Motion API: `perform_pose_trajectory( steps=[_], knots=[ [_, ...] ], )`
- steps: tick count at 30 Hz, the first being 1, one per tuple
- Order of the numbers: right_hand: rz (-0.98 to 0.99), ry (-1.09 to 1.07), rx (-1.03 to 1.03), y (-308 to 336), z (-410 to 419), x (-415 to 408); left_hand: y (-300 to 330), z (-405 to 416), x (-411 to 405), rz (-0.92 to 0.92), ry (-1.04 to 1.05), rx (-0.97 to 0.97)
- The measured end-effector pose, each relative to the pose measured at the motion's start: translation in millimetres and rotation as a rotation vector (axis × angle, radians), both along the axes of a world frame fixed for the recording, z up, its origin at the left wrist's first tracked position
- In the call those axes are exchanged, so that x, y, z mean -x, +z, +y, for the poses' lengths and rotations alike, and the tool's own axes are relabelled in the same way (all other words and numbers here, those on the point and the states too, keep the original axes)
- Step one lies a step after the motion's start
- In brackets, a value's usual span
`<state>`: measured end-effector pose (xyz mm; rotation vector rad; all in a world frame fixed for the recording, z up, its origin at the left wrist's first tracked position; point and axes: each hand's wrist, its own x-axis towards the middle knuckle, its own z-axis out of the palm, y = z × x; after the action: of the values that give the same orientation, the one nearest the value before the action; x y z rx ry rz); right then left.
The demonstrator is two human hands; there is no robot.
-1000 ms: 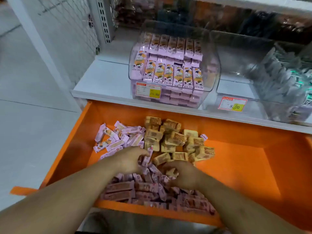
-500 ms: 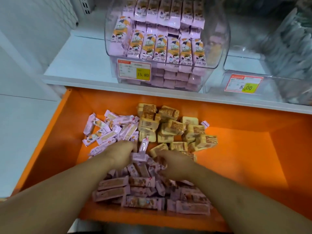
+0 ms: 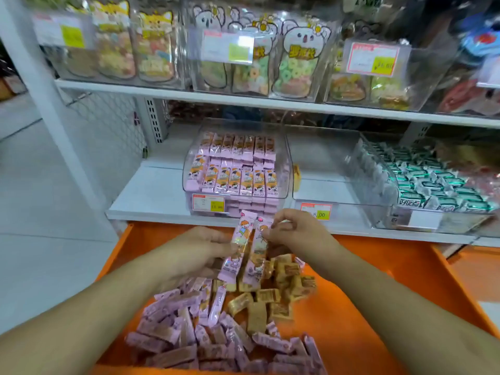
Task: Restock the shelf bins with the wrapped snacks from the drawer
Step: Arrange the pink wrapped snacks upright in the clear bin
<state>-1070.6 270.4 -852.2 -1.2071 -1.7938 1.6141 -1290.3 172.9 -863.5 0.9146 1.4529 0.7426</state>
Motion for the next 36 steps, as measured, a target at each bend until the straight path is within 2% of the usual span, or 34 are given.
perform_pose_trajectory(
  steps=[4, 7, 11, 13, 17, 20, 23, 25, 30, 36],
  knots=[
    [0.1, 0.0, -0.035, 29, -16, -9, 33, -16, -19, -0.103, -0.004, -0.059],
    [0.151, -0.041, -0.023, 33, -19, -5, 40, -18, -27, -0.045, 0.023, -0.117],
    [0.134, -0.054, -0.025, 36, -21, 2, 42, -13, -30, -0.007, 0.104, -0.141],
    [0.061, -0.064, -0.055, 39, -18, 5, 45, -10, -29, 0.003, 0.125, -0.15],
    [-0.254, -0.073, -0.435, 53, -8, 10, 47, 2, -25, -0.025, 0.195, -0.16],
    [-0.186, 0.137, -0.574, 59, -1, 11, 52, 11, -21, -0.077, 0.217, -0.162],
    [-0.279, 0.326, -0.655, 53, 1, 20, 52, 18, -14, -0.076, 0.234, -0.17],
    [-0.319, 0.313, -0.671, 49, 3, 28, 52, 22, -11, -0.065, 0.239, -0.173],
    [-0.276, 0.247, -0.64, 51, 10, 48, 54, 26, 0, -0.098, 0.266, -0.201],
    [-0.256, 0.241, -0.594, 51, 13, 70, 55, 26, 19, -0.051, 0.276, -0.216]
  ],
)
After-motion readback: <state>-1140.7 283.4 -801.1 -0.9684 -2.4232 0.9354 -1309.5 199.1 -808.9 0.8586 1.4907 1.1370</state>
